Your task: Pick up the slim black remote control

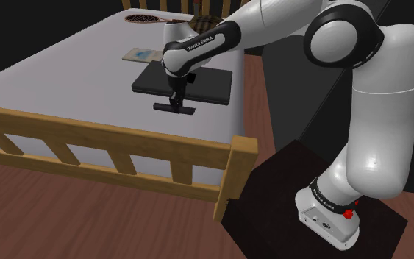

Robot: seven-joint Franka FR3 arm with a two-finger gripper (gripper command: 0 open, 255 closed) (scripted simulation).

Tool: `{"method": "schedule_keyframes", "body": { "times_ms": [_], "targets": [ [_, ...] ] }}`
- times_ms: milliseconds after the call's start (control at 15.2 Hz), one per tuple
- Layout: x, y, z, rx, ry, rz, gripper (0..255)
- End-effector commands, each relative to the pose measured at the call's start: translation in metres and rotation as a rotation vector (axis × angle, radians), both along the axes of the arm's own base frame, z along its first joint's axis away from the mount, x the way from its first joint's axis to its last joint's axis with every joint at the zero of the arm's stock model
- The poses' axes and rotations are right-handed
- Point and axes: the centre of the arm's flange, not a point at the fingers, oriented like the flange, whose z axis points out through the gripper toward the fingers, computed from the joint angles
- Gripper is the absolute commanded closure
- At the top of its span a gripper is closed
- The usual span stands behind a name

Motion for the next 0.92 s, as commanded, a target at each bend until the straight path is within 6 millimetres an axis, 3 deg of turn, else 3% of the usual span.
{"method": "schedule_keyframes", "body": {
  "times_ms": [0, 726, 858],
  "targets": [
    [0.0, 0.0, 0.01, 0.0, 0.0, 0.0, 255],
    [0.0, 0.0, 0.068, 0.0, 0.0, 0.0, 255],
    [0.0, 0.0, 0.069, 0.0, 0.0, 0.0, 255]
  ]
}}
